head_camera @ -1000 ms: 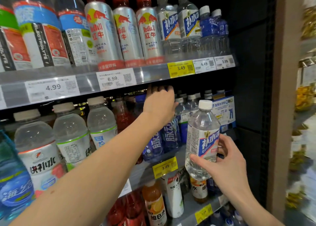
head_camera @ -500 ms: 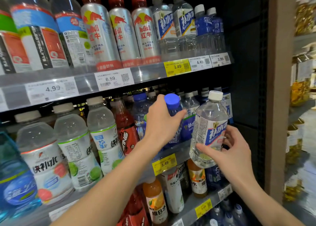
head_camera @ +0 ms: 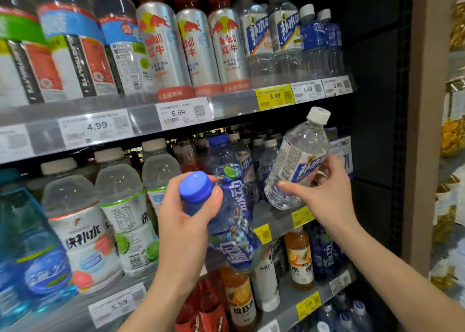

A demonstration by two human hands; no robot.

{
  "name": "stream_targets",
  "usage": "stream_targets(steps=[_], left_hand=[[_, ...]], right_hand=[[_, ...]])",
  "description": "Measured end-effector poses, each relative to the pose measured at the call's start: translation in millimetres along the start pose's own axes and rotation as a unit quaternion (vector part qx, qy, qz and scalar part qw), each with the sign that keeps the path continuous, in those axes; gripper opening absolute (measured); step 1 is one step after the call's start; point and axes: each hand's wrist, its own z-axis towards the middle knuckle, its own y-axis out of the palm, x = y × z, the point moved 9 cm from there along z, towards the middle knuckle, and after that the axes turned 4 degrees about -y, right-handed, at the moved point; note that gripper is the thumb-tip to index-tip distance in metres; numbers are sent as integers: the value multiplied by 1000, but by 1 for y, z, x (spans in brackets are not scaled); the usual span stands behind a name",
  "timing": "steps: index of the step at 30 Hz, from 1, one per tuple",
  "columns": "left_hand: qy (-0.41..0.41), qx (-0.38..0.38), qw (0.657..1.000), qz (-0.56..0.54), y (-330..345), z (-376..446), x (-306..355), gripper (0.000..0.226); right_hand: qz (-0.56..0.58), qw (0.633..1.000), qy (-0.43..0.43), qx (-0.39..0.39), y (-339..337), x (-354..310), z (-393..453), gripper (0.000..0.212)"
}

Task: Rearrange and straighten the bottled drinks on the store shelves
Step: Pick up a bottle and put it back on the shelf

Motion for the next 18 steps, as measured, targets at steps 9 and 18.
stream_targets(steps=[9, 18], left_hand=[[-46, 4, 999, -3, -51, -8, -6, 38], [-75, -3, 997, -6, -76, -6, -6, 46]], right_hand=[[-68, 996, -19, -54, 62, 17, 9, 71], [-119, 991, 17, -59, 80, 29, 2, 75]])
